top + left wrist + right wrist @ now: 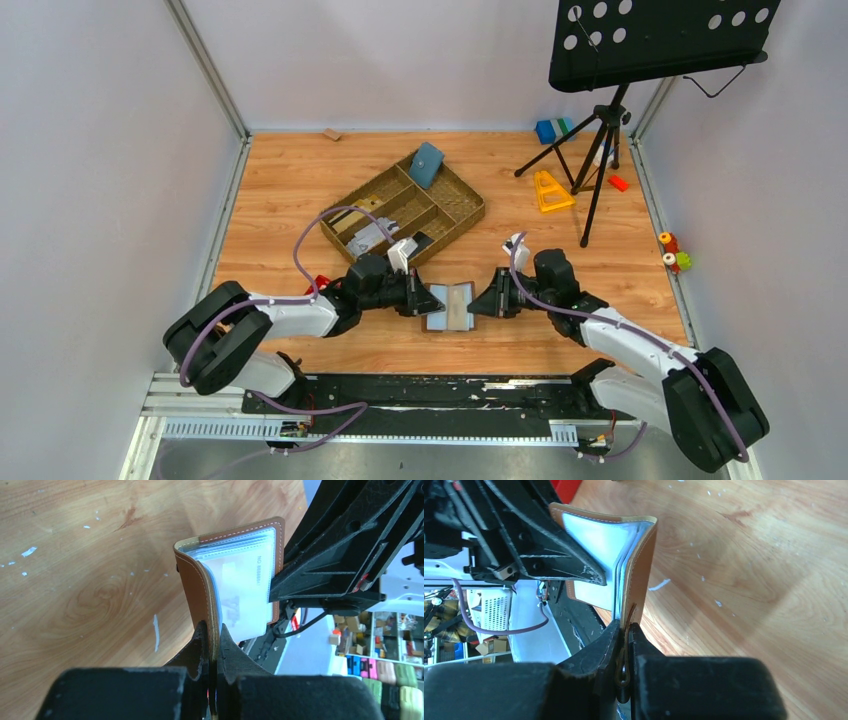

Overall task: Take the credit cards out of the card holder
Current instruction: Remove the credit card from the card holder.

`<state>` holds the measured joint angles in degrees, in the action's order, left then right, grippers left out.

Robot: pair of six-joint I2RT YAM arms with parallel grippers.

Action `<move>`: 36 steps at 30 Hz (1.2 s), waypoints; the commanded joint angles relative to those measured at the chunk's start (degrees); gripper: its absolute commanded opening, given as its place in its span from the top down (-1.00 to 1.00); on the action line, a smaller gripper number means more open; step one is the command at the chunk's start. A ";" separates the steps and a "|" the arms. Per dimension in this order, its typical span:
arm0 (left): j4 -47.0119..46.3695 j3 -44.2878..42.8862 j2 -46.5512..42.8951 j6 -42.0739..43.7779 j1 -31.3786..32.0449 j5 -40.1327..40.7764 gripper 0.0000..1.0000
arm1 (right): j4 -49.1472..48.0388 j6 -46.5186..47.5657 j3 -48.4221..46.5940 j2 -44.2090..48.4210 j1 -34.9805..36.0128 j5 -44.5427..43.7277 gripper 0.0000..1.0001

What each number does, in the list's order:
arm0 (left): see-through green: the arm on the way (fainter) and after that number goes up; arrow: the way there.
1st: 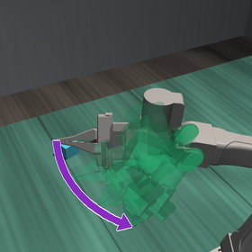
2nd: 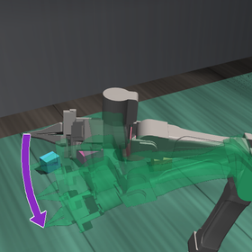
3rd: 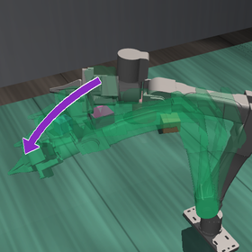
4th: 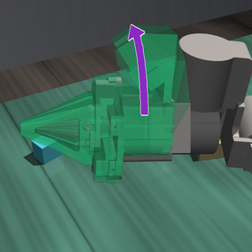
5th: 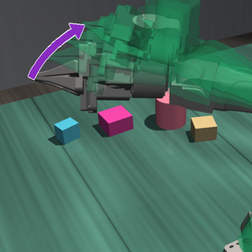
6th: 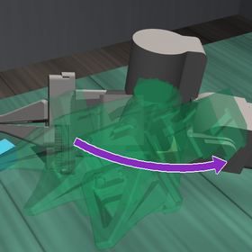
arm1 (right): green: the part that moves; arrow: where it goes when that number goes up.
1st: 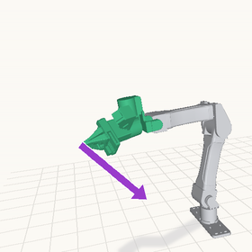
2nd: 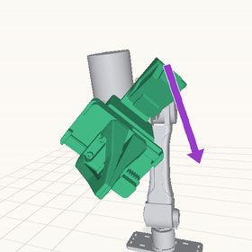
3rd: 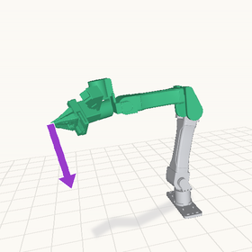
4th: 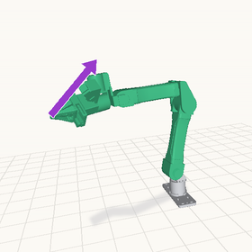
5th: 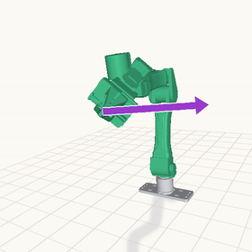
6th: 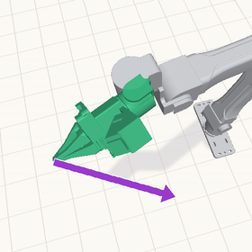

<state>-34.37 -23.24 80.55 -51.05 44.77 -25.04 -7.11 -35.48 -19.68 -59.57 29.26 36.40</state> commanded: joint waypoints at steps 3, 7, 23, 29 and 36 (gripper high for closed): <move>2.76 -4.51 -0.90 4.00 2.83 2.08 1.00 | -1.67 1.00 -1.50 -2.99 0.41 -0.79 0.61; 2.14 -5.15 0.73 3.42 2.95 2.34 1.00 | -2.56 0.67 -1.17 -2.38 0.45 -0.42 0.29; -0.50 -5.07 2.85 1.47 3.13 2.58 1.00 | 2.29 1.31 -3.08 -4.32 1.83 -4.64 0.01; -1.35 -3.90 2.30 0.84 3.13 3.40 1.00 | 5.27 1.28 -3.23 -2.54 1.77 -7.35 0.17; -2.63 -3.30 2.28 -0.10 3.12 2.88 1.00 | 4.90 1.13 -3.18 0.62 1.82 -5.62 0.03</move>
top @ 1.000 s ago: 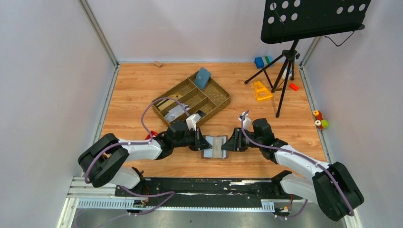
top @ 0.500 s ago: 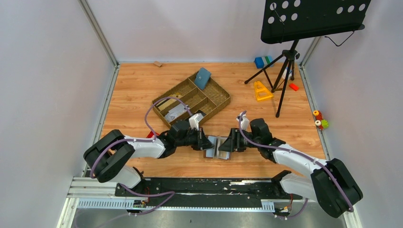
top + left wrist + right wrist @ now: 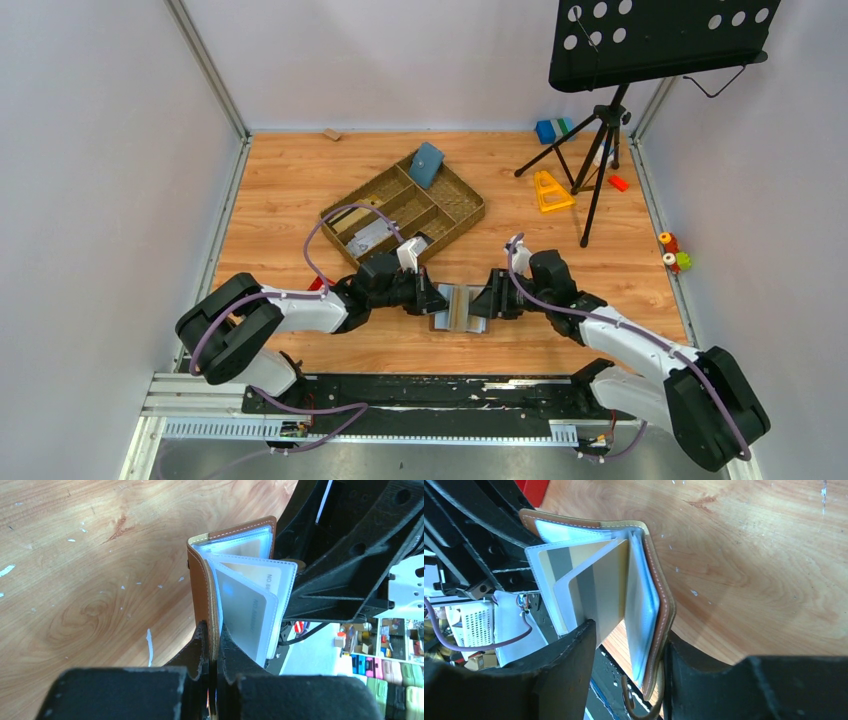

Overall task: Take the credit cards out of the card holder
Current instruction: Remove the credit card from the card holder.

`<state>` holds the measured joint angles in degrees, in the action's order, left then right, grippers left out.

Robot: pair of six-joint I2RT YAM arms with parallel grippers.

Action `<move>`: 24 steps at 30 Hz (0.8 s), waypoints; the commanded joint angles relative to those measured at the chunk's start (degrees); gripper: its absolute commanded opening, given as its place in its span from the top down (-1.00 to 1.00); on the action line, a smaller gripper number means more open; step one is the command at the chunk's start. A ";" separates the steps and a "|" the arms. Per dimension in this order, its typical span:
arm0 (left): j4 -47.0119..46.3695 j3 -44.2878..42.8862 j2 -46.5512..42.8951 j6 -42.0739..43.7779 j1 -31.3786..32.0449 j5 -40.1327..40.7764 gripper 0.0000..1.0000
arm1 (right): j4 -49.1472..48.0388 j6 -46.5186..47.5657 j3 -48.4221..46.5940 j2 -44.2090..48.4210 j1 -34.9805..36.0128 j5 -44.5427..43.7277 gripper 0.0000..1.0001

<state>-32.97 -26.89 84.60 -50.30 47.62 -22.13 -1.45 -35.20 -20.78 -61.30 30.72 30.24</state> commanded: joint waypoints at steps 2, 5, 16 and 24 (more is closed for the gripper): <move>-3.95 0.42 -1.83 -0.93 0.29 -0.03 1.00 | -1.07 0.59 -1.91 3.35 0.35 1.01 -0.02; -4.10 0.57 -1.97 -1.22 0.28 -0.02 1.00 | -0.83 0.22 -1.39 5.53 0.36 0.29 -0.05; -4.51 1.05 -4.61 -2.25 0.20 -0.84 1.00 | -2.34 -1.92 0.02 9.99 0.24 -0.56 -0.22; -9.30 1.75 -4.54 -5.04 0.11 -2.83 1.00 | -2.54 -1.65 -0.64 6.26 0.23 0.44 0.37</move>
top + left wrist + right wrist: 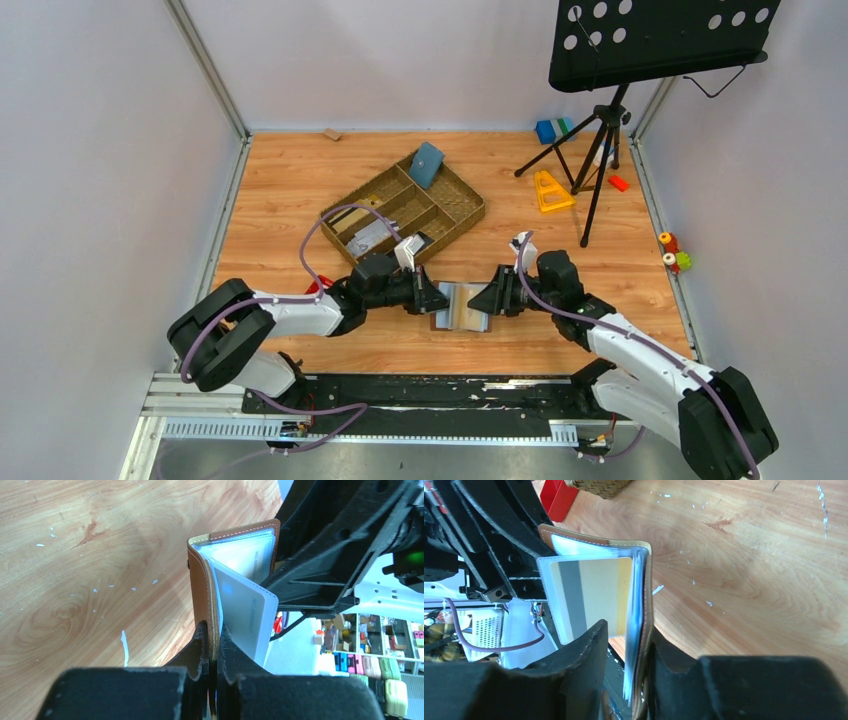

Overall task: Take the credit cards out of the card holder
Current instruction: Remove the credit card from the card holder.

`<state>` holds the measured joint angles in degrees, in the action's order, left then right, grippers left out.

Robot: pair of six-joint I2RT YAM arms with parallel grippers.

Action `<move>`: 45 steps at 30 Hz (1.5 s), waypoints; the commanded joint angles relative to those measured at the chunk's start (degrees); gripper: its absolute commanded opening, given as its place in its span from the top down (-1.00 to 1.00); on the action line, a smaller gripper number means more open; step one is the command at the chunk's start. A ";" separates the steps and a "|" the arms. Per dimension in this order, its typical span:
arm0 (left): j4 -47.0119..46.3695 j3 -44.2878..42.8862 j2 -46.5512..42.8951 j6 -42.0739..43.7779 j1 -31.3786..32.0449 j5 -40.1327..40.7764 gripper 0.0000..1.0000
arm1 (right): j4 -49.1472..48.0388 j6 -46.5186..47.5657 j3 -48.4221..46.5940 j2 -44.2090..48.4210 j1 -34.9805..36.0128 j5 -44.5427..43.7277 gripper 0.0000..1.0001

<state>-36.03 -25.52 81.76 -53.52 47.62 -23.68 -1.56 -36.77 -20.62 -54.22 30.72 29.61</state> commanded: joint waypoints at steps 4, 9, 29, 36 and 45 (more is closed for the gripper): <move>-2.81 0.99 -3.53 -0.78 -0.29 1.52 1.00 | 6.34 3.64 -4.65 -1.16 0.16 -2.39 0.81; 1.06 1.61 -5.20 0.05 -2.27 2.00 0.79 | 9.81 4.00 -6.41 -1.33 -0.47 -1.99 1.00; -12.50 8.36 -9.07 -5.77 -7.27 -5.73 -0.17 | 2.72 -0.71 -5.30 -2.15 -0.56 4.51 1.00; -18.30 10.90 -11.02 -6.55 -7.27 -5.30 -0.68 | 2.58 -1.02 -5.22 -2.40 -0.59 4.04 1.00; -10.72 8.07 -9.93 -2.95 -7.27 -6.54 -0.14 | 2.09 -1.59 -5.59 -1.98 -0.66 5.28 1.00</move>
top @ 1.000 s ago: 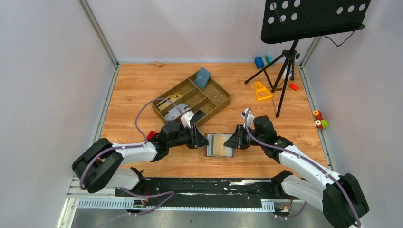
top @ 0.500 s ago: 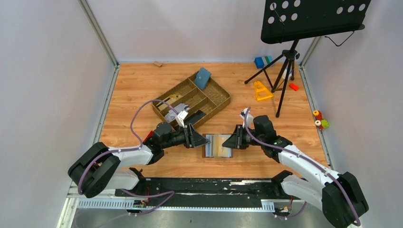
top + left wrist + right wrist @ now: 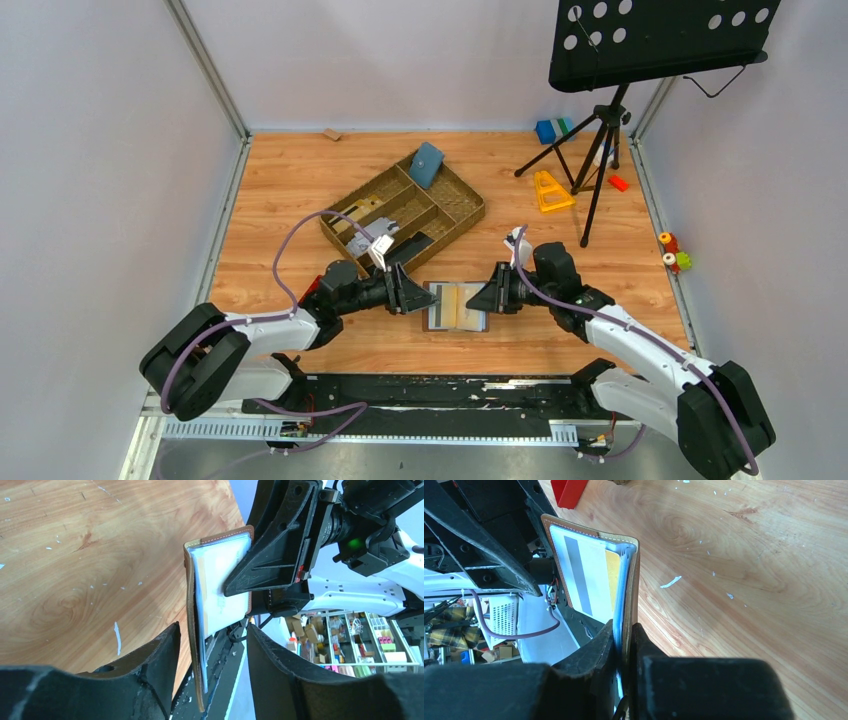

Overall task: Take the credit cards out of the card holder
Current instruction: Remove the credit card from the card holder.

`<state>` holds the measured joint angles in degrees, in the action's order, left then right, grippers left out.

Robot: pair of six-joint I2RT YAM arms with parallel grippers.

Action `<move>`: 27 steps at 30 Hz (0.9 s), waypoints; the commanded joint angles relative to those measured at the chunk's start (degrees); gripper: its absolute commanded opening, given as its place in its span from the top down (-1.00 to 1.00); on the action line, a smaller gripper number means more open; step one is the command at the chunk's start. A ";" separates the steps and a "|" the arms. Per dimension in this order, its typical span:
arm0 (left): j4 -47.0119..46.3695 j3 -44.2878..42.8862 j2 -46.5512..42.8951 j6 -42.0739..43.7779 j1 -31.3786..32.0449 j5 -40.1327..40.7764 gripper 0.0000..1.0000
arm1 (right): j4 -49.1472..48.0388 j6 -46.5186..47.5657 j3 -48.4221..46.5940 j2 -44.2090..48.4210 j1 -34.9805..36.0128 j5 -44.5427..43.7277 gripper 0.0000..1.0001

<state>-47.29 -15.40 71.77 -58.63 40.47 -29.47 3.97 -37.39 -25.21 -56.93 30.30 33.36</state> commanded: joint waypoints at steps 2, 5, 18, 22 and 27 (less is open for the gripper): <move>0.94 -2.24 0.42 2.41 -0.12 -0.84 -0.06 | -3.46 -1.05 -0.92 1.09 -0.22 1.39 1.00; 1.72 -2.44 0.96 2.69 -0.12 -0.86 0.20 | -3.51 -0.95 -0.89 1.58 -0.24 1.30 1.00; 7.45 -2.36 -1.75 5.36 -0.13 1.41 1.00 | 7.10 5.60 -4.04 2.70 -0.26 -6.29 0.55; 8.77 -2.45 -2.63 5.92 -0.13 2.36 1.00 | 12.29 8.74 -6.57 4.53 -0.32 -11.89 0.37; 8.15 -1.41 -2.78 5.03 -0.10 2.99 1.00 | 11.64 9.07 -6.45 12.05 -0.37 -15.03 0.29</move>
<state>-37.45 -15.94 70.46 -54.52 40.47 -27.46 15.66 -30.81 -29.69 -51.07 30.17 22.65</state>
